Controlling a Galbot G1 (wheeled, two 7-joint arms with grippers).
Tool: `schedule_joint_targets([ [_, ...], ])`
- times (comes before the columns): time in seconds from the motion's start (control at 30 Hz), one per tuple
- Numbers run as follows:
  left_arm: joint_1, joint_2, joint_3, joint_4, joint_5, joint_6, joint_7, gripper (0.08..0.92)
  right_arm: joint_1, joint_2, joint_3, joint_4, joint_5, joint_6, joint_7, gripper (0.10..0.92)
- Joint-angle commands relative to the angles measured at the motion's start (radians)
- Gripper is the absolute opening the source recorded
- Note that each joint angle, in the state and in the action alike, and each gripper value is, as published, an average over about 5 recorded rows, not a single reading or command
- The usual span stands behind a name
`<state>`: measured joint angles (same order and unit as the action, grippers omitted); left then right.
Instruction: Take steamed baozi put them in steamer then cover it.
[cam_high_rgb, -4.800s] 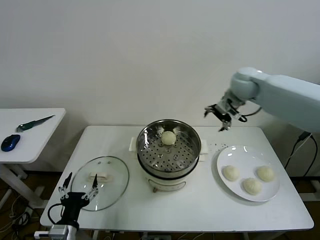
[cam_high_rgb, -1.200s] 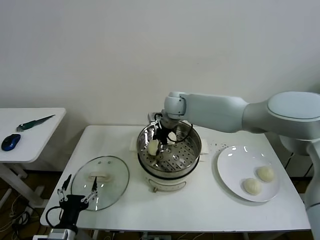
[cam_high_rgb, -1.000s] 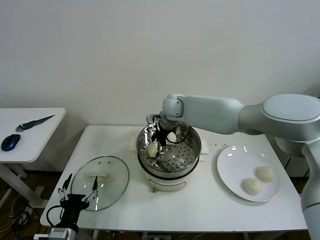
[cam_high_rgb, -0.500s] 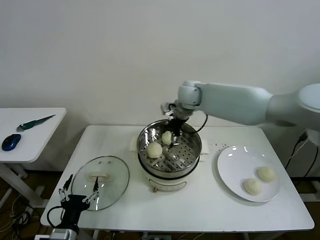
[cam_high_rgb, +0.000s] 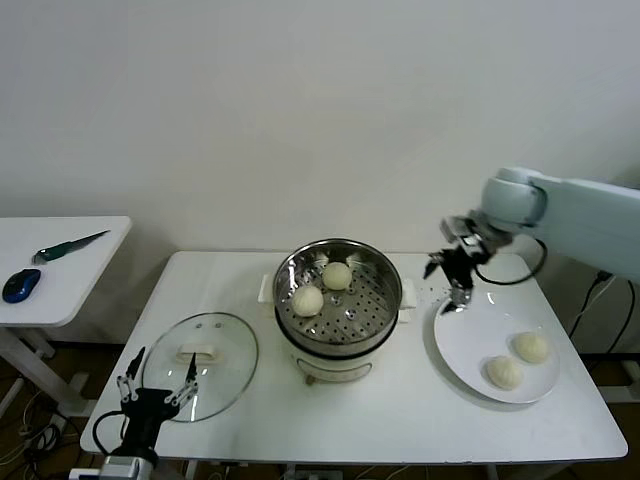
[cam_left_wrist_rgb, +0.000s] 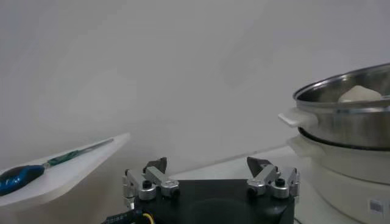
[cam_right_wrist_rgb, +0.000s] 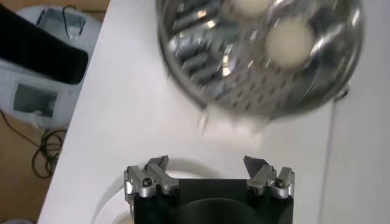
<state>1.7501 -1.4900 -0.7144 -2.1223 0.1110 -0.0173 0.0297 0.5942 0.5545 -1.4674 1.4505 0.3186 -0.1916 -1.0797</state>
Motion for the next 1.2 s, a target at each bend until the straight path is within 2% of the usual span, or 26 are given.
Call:
schedule_joint_targets([
  [0.03, 0.006, -0.007, 0.000, -0.002, 0.012, 0.001, 0.000, 0.823, -0.329, -0.191, 0.212, -0.016, -0.226, 0.043, -0.018, 0.823],
  [0.4, 0.015, -0.017, -0.005, 0.002, 0.025, 0.003, -0.002, 0.823, -0.612, -0.133, 0.460, -0.164, -0.354, 0.075, -0.009, 0.823],
  [1.1, 0.018, -0.017, -0.011, 0.020, 0.028, 0.001, -0.002, 0.823, -0.622, -0.002, 0.499, -0.262, -0.357, 0.086, -0.007, 0.820],
  [1.2, 0.017, -0.017, -0.011, 0.021, 0.028, 0.002, -0.003, 0.823, -0.614, 0.001, 0.496, -0.263, -0.351, 0.090, -0.013, 0.788],
])
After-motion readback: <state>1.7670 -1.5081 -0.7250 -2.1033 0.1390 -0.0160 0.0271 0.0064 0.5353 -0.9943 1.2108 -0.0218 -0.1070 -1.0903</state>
